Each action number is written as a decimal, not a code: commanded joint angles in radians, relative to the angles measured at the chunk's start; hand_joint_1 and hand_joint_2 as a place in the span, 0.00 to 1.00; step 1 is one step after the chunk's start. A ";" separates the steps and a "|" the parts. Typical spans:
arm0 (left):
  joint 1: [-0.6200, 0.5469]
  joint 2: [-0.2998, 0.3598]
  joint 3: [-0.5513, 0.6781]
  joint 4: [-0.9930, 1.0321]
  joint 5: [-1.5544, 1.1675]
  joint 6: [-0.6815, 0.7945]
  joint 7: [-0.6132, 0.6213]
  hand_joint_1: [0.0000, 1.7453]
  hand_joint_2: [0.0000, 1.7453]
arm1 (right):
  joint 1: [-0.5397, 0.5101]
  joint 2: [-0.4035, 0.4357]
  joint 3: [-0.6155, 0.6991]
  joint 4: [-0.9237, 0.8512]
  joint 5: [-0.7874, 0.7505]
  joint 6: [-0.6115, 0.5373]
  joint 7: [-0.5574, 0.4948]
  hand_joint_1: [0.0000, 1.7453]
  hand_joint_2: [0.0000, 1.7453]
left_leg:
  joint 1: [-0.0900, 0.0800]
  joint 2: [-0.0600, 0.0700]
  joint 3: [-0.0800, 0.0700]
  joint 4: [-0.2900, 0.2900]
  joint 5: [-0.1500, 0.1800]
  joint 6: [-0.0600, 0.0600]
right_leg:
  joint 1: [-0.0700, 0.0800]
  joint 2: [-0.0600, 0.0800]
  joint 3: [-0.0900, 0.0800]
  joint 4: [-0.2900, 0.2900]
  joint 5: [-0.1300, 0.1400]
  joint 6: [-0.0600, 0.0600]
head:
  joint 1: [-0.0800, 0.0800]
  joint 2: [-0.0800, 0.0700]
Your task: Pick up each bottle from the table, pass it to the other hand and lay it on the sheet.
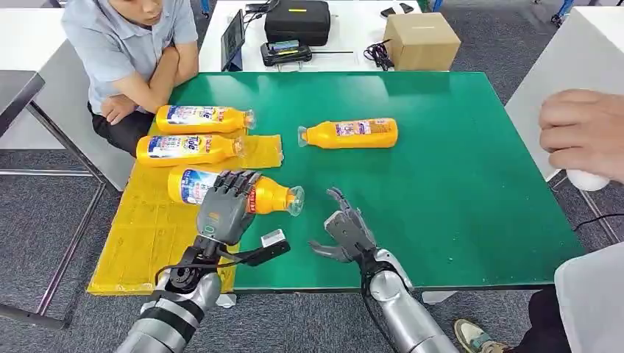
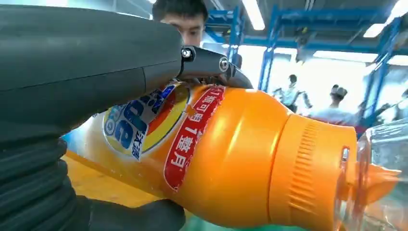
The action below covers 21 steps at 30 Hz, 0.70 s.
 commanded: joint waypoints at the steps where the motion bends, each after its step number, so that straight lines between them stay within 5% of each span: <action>1: -0.200 0.045 -0.032 0.393 0.033 -0.079 0.044 1.00 1.00 | -0.038 0.008 0.008 0.036 -0.017 0.025 0.001 0.00 1.00 | 0.001 0.000 0.001 0.000 0.000 -0.002 | 0.001 -0.001 0.002 0.000 0.000 -0.002 | 0.000 0.000; 17: -0.214 0.051 -0.030 0.431 0.030 -0.086 0.098 1.00 1.00 | -0.040 0.010 0.008 0.044 -0.018 0.030 0.001 0.00 1.00 | 0.001 0.001 0.001 0.001 -0.001 -0.002 | 0.002 0.001 0.001 0.000 0.000 -0.002 | 0.000 0.000; 19: -0.236 0.055 -0.029 0.484 0.022 -0.172 0.139 0.95 1.00 | -0.039 0.009 0.006 0.043 -0.019 0.032 0.002 0.00 1.00 | 0.001 0.001 0.001 0.001 -0.001 -0.001 | 0.001 0.001 0.000 0.000 0.000 -0.002 | 0.000 0.000; 20: -0.245 0.057 -0.033 0.499 0.012 -0.209 0.166 0.73 1.00 | -0.035 0.009 -0.001 0.037 -0.021 0.033 0.003 0.00 1.00 | 0.002 0.002 0.001 0.001 -0.001 -0.002 | 0.002 0.001 0.001 0.000 0.000 -0.003 | 0.000 0.000; 21: -0.247 0.055 -0.021 0.504 0.022 -0.221 0.183 0.61 1.00 | -0.033 0.009 -0.003 0.034 -0.022 0.034 0.004 0.00 1.00 | 0.001 0.001 0.001 0.001 -0.001 -0.002 | 0.001 0.001 0.000 0.000 0.000 -0.002 | 0.000 0.000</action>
